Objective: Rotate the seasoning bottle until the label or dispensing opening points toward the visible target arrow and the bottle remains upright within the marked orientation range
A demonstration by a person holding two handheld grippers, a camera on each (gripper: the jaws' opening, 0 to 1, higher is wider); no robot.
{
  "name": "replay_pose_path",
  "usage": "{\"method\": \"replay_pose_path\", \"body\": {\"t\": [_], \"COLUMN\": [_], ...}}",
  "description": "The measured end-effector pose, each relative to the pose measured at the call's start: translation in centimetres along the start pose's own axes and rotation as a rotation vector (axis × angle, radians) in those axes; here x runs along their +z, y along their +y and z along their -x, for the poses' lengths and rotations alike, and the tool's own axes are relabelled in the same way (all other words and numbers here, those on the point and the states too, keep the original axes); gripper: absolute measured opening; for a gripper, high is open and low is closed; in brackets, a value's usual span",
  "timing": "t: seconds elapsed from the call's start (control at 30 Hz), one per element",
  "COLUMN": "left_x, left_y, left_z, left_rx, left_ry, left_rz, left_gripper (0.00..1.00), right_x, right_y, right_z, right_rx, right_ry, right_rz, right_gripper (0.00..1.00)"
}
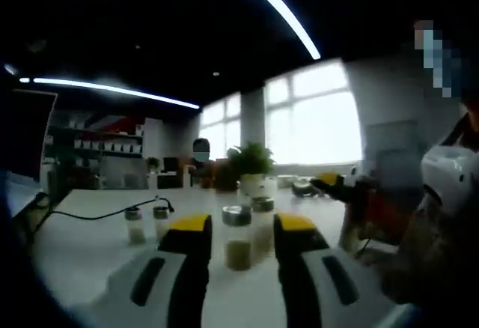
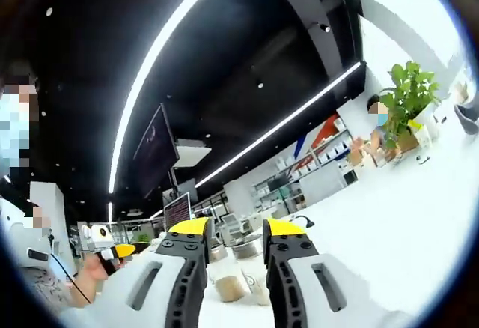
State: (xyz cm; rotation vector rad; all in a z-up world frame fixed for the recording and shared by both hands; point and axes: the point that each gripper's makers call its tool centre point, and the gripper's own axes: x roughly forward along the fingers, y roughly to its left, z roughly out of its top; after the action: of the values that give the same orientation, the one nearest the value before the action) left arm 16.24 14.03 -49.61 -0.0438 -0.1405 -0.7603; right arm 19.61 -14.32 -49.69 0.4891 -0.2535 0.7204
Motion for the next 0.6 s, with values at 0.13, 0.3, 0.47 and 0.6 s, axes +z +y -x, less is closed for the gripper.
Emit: {"method": "replay_pose_path", "body": {"t": [0.13,0.3,0.47,0.6], "left_x": [0.4,1.6,2.8,3.1], "left_y": [0.4,1.2,1.9,2.5], "left_z": [-0.9,-1.8,-2.4,-3.0], "left_rx": [-0.033,-0.064,-0.075,-0.100], "left_ry": [-0.010,-0.059,-0.102,-0.108], "left_rz": [-0.006,0.012,0.007,-0.004], "left_gripper": [0.34,0.34,0.33,0.33], "right_x": [0.3,0.3,-0.6,-1.1], "right_y": [1.1,1.8,2.6,1.9], "right_z": [0.7,0.8,1.3,2.5], "right_rx": [-0.010,-0.077,-0.105,-0.162], "right_ry": [-0.013,-0.019,0.003,0.002], "right_rz": [-0.006,0.065,0.095,0.094], "right_gripper": [0.16,0.18,0.18,0.18]}}
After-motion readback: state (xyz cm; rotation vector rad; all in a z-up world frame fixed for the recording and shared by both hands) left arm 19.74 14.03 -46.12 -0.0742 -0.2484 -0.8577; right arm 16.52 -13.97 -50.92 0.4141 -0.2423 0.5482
